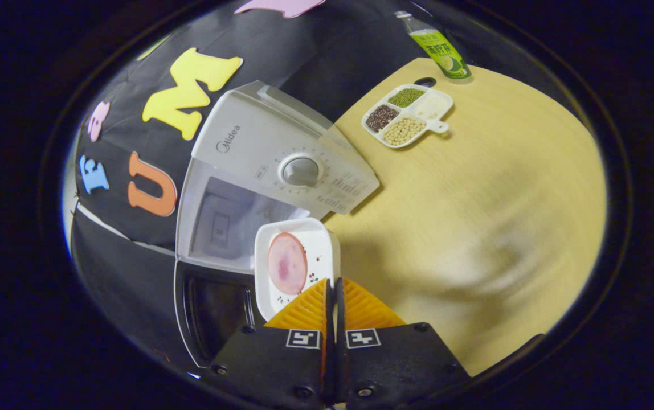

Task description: Open the microwave oven with the left hand, put the food in, and close the microwave oven.

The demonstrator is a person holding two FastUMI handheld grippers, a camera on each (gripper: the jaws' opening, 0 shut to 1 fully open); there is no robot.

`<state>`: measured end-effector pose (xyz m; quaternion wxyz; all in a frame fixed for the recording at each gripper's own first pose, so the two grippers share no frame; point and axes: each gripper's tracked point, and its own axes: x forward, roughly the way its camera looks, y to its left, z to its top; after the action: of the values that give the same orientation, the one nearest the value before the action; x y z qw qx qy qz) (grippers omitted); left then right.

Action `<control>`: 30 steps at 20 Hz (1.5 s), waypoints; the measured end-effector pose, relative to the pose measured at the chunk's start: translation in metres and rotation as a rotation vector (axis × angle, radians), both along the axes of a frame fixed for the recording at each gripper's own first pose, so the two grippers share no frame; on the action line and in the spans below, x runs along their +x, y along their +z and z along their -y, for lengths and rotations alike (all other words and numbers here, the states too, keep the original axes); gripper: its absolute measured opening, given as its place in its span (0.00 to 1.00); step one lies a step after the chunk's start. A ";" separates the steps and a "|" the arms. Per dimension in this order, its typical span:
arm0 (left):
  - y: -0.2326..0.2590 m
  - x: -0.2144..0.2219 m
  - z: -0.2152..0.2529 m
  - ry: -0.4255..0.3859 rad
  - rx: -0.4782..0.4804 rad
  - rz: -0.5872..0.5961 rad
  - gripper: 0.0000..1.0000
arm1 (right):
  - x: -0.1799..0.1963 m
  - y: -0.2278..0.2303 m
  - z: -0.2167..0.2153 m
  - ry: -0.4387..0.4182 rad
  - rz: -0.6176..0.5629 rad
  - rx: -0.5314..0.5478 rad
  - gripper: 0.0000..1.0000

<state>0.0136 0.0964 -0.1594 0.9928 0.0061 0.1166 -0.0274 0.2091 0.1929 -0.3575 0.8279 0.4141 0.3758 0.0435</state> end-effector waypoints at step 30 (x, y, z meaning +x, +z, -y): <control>-0.072 0.034 -0.063 0.030 -0.015 -0.063 0.97 | 0.189 0.016 -0.142 -0.517 0.338 0.271 0.17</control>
<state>0.0475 0.1595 -0.2316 0.9889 -0.0037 0.1476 -0.0135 0.3986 0.3347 -0.3415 0.7994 0.5891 0.1068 -0.0502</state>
